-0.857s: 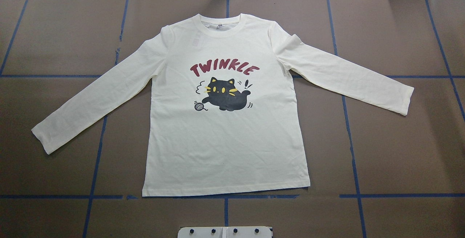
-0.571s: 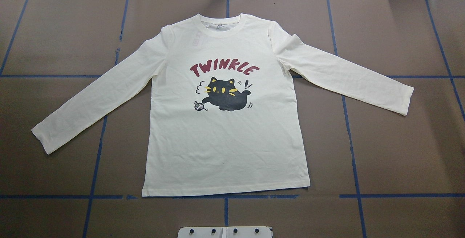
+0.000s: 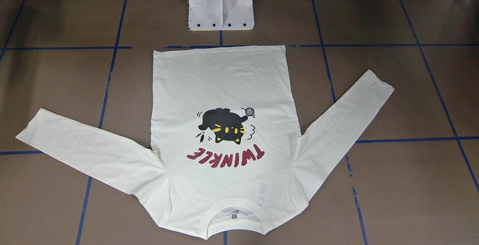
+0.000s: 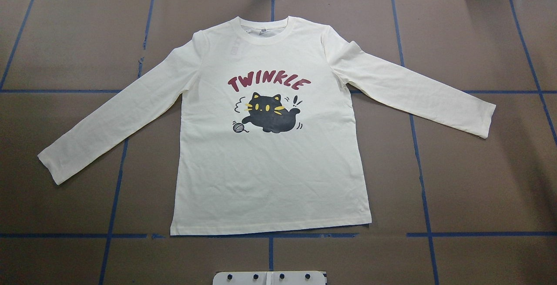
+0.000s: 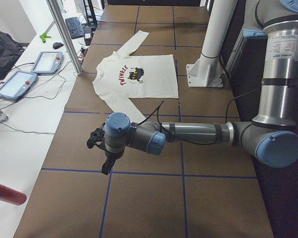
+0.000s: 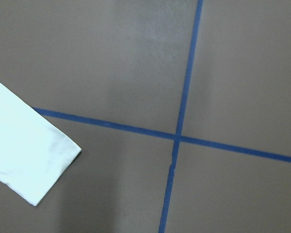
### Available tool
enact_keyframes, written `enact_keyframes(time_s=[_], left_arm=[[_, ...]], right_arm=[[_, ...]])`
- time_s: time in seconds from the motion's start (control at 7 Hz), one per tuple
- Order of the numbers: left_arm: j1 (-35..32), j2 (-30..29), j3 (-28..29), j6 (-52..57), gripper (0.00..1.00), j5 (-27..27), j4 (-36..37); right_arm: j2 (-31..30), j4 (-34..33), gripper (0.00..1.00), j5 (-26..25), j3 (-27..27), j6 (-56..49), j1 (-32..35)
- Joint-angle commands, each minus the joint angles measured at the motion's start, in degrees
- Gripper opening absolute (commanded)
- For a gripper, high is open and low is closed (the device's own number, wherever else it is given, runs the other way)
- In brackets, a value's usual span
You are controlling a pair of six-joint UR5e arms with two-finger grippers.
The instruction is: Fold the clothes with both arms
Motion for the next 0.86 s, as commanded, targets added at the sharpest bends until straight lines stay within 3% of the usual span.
enact_keyframes(time_s=[0.0,0.14,0.29,0.43,0.57,0.71], left_arm=[[0.1,-0.7,0.8,-0.3,1.00,0.2,-12.7],[0.1,-0.4,3.0,0.0,1.00,-0.2,-19.7],[0.1,-1.3,6.3,-0.5,1.00,-0.3,-22.8],[0.1,-1.4,6.2,-2.1,1.00,-0.3,-23.0],[0.1,-1.4,6.2,-2.2,1.00,-0.3,-23.2],[0.1,-1.4,6.2,-2.2,1.00,-0.3,-23.8]], right_arm=[[-0.1,13.1,1.00,-0.2,-3.5,0.3,-0.8],[-0.2,17.5,1.00,0.9,-8.0,0.2,-0.8],[-0.1,21.7,1.00,6.8,-12.2,1.7,-0.7],[-1.5,26.3,1.00,9.0,-12.2,2.7,-0.7],[-3.5,31.9,1.00,9.2,-12.7,15.1,-2.9],[-4.3,40.8,0.99,6.0,-12.8,30.5,-8.3]])
